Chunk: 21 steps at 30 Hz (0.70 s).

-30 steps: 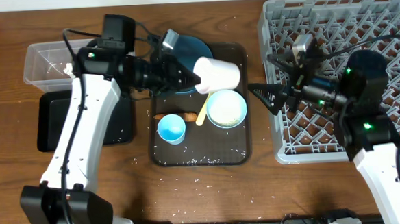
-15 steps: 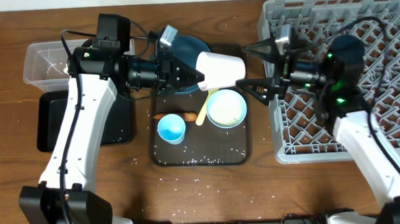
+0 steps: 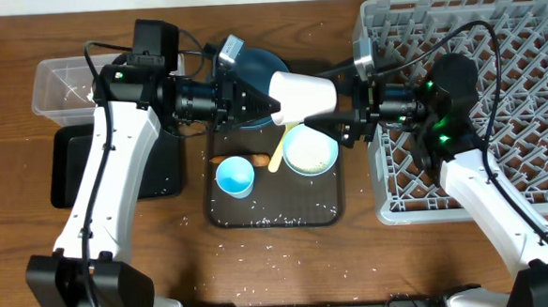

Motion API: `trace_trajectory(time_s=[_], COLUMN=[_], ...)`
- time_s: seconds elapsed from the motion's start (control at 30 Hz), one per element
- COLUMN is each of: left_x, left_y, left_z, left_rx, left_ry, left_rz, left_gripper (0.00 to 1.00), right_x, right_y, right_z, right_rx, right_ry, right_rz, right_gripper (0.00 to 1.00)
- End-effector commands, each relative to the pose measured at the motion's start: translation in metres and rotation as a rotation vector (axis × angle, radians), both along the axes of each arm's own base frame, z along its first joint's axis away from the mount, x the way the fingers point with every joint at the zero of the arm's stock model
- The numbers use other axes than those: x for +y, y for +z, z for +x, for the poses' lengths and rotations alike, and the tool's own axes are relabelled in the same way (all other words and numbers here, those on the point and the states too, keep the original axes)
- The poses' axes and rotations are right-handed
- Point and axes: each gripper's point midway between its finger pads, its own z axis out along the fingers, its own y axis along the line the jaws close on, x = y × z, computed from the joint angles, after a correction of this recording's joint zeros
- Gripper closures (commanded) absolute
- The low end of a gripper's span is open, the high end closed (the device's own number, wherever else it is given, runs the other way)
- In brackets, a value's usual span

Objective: Sort waste into correct bins and load items into the dishwasher rack
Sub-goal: 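Hold the pink cup out and grasp it with the right gripper, then carry the pink cup right and place it upside down in the rack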

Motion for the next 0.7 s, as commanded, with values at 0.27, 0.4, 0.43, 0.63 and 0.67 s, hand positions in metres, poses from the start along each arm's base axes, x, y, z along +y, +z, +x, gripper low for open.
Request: trace_trajectory(time_s=[0.27,0.4,0.43,0.63,0.67], left_x=[0.000,0.000,0.000,0.001,0.001], left_y=[0.009,0.009,0.009,0.005,0.004], left_z=[-0.002,-0.002,-0.002,0.001,0.001], left_rx=[-0.032,-0.032,-0.033,-0.035,-0.036], left_ry=[-0.011,-0.011,-0.011,0.000,0.003], left_rz=[-0.021,-0.021,-0.021,0.005,0.011], left_gripper=[0.88,0.87,0.86,0.65,0.62], right_x=[-0.008,-0.011,-0.011,-0.021,-0.027], right_y=[0.018,0.019,0.019,0.019,0.019], right_z=[0.005,0.007,0.007,0.013,0.017], right_rx=[0.000,0.003,0.006,0.027,0.043], right_ry=[-0.013,-0.022,-0.022,-0.048,-0.063], right_rz=[0.038,0.042,0.042,0.044,0.046], right_gripper=[0.39,0.43,0.44,0.48,0.48])
